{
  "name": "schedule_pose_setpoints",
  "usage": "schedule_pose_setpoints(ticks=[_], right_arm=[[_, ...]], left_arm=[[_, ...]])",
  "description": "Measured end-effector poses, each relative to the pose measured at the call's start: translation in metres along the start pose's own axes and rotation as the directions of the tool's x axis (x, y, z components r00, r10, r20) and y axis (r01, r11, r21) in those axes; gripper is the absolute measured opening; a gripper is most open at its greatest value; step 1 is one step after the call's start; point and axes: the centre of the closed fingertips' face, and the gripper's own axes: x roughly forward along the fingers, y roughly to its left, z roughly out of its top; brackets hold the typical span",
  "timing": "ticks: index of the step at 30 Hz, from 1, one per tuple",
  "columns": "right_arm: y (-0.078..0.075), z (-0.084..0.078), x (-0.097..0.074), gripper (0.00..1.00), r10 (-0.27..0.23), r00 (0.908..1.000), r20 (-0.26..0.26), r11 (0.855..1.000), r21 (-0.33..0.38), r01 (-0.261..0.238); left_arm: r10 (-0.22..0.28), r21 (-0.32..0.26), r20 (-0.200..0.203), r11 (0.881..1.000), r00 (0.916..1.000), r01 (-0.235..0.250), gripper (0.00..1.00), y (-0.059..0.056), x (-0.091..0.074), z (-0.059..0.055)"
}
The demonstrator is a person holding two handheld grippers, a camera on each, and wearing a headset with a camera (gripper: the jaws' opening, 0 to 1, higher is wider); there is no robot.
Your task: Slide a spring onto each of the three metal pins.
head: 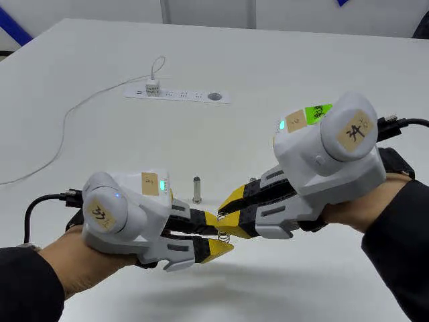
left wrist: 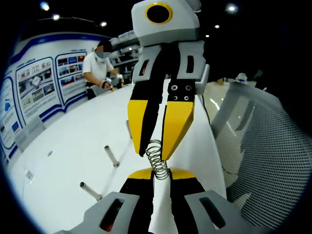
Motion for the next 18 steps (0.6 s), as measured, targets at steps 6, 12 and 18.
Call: schedule_pose_setpoints(ticks=[6, 12, 18], right_arm=[[-0.006, -0.002, -0.003, 0.11, -0.013, 0.9999, -0.005, 1.0, 0.001, 0.013], [-0.013, -0.003, -0.008, 0.11, -0.033, 0.9994, -0.004, 0.999, 0.012, 0.033], [-0.026, -0.003, -0.014, 0.11, -0.065, 0.9979, 0.002, 0.998, 0.022, 0.065]], left_arm=[[0.008, -0.027, 0.01, 1.0, 0.9999, -0.007, 0.18, 0.003, -0.001, 0.002], [0.032, -0.069, 0.013, 0.997, 0.9994, -0.031, 0.25, 0.01, -0.007, -0.002], [0.065, -0.11, 0.015, 0.992, 0.9978, -0.063, 0.33, 0.018, -0.016, -0.005]])
